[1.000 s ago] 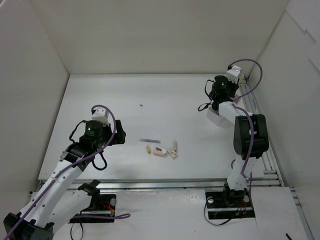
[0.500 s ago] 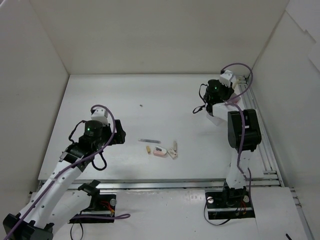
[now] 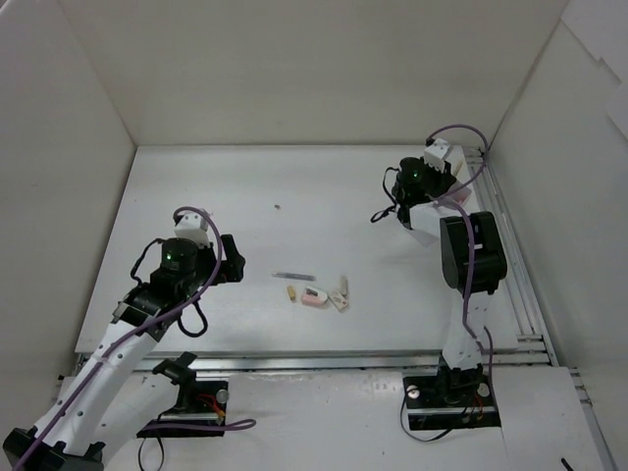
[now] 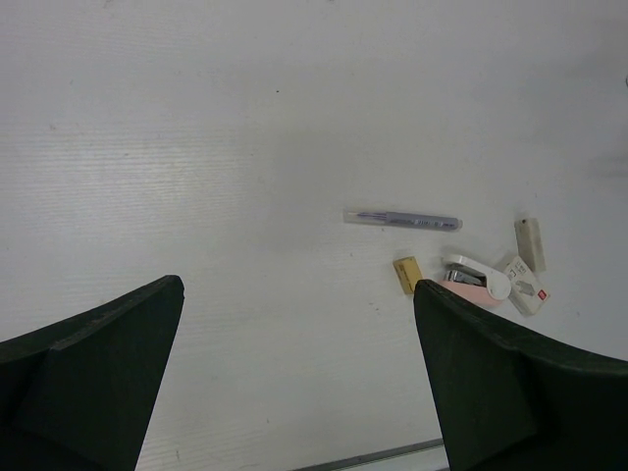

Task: Sort the stationery into containers
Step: Place the pen in the storage box, then pick up the pen from the center of the board.

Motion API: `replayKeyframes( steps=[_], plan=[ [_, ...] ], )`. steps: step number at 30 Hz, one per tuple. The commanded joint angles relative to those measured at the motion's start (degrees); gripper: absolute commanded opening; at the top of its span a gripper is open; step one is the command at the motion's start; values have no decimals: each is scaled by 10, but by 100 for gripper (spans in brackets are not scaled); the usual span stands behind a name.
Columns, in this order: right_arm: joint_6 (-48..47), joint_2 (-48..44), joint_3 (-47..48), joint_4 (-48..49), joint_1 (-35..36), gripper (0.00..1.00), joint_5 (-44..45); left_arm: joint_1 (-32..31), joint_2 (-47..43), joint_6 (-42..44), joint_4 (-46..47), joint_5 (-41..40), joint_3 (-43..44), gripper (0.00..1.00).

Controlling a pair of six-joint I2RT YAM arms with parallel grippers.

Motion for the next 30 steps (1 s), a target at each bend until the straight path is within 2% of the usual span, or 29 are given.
replayKeyframes(
  steps=[1, 3, 4, 6, 9, 10, 12, 18, 21, 22, 23, 24, 25, 27, 30],
  plan=[
    [16, -48, -1, 50, 8, 18, 43, -1, -4, -3, 16, -10, 20, 100],
    [18, -51, -7, 50, 8, 25, 48, -1, -4, -3, 16, -9, 20, 100],
    [18, -56, -9, 50, 9, 33, 52, -1, -6, -3, 13, -10, 21, 100],
    [14, -66, -13, 49, 12, 36, 53, -1, -8, -3, 12, -9, 22, 100],
    [13, -88, -20, 50, 16, 63, 54, -1, -13, -3, 11, -10, 22, 100],
    [11, -95, -25, 50, 22, 79, 56, -1, -16, -4, 8, -8, 22, 100],
    [-8, -119, -27, 50, 31, 96, 49, -1, -20, -7, 8, -9, 21, 100],
    [-105, -188, -55, 44, 109, 98, -25, -1, -32, -18, 10, -4, 14, 100],
    [-74, -238, -54, -109, 158, 98, -140, -1, -39, -25, 10, 6, 8, 100],
    [-38, -245, -9, -295, 164, 98, -280, -1, -43, -30, 10, 7, 4, 100],
    [48, -244, 22, -384, 160, 98, -369, -1, -48, -32, 9, 10, 2, 100],
    [66, -237, 50, -443, 150, 98, -581, -1, -50, -35, 9, 9, 2, 100],
    [70, -226, 82, -512, 140, 98, -676, -1, -55, -40, 6, 11, -1, 100],
    [71, -203, 93, -541, 145, 98, -865, -1, -60, -45, 1, 13, -3, 100],
    [9, -160, 111, -587, 199, 98, -925, -1, -77, -54, -2, 16, -12, 100]
  ],
)
